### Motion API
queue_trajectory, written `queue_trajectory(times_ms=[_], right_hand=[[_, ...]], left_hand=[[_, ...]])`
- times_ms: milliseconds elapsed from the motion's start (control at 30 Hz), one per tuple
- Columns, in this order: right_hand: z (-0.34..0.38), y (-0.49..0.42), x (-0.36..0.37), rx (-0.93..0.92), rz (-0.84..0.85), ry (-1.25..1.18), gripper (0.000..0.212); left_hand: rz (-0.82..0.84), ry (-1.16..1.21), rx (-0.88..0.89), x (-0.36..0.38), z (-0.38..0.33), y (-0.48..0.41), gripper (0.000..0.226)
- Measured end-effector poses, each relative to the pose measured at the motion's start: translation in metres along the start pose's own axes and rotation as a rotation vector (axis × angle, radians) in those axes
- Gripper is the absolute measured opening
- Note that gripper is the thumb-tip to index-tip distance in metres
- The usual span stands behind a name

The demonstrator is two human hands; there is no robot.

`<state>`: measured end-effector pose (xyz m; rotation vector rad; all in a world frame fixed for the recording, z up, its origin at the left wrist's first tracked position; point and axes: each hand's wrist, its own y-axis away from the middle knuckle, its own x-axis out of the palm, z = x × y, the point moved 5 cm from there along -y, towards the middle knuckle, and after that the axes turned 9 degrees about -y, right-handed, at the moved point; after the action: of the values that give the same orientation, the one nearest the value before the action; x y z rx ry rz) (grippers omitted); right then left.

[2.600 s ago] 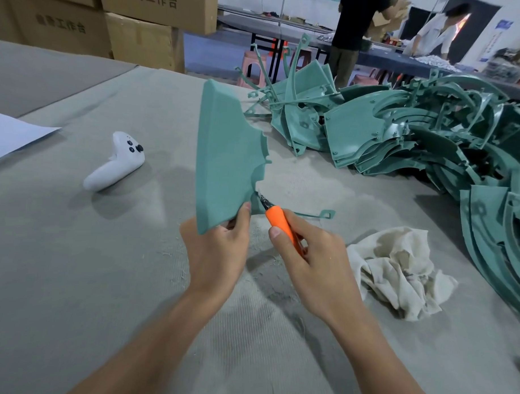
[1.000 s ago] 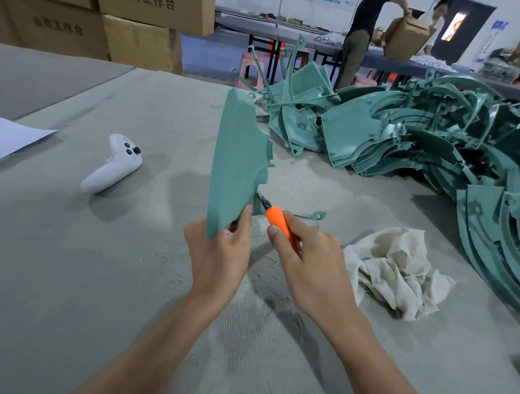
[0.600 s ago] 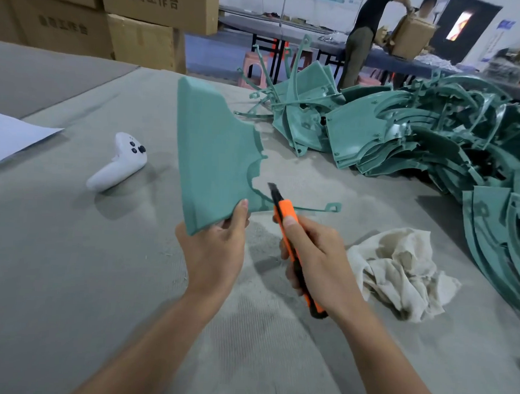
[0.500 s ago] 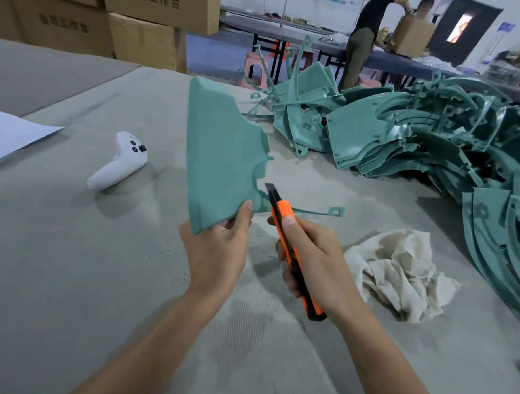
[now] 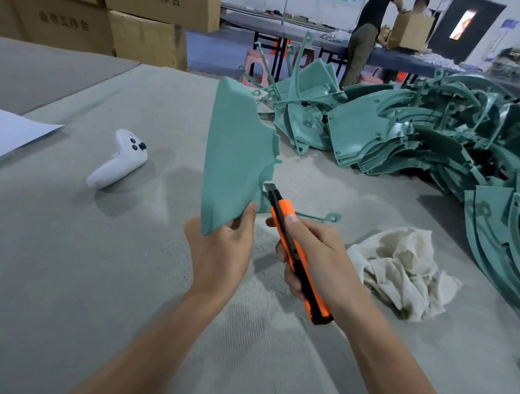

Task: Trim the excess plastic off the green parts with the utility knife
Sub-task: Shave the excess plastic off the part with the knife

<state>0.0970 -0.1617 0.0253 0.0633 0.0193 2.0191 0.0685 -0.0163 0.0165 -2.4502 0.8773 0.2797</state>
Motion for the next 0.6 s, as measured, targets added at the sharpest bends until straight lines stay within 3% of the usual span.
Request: queue_trajectory(times_ms=[233,400,600], right_hand=[[-0.004,-0.002,-0.005,-0.059,-0.125,0.14,0.04],[-0.003,0.001,0.007,-0.219,-0.101,0.279,0.039],[-0.002,0.0,0.004,-0.213,-0.151,0.24,0.039]], left_hand=[[0.069,0.226,-0.131,0.005,0.006,0.001,0.018],[0.027,0.247,-0.094,0.0,0.001,0.0,0.016],[0.052,0.213,-0.09,0.003,0.0,0.0,0.016]])
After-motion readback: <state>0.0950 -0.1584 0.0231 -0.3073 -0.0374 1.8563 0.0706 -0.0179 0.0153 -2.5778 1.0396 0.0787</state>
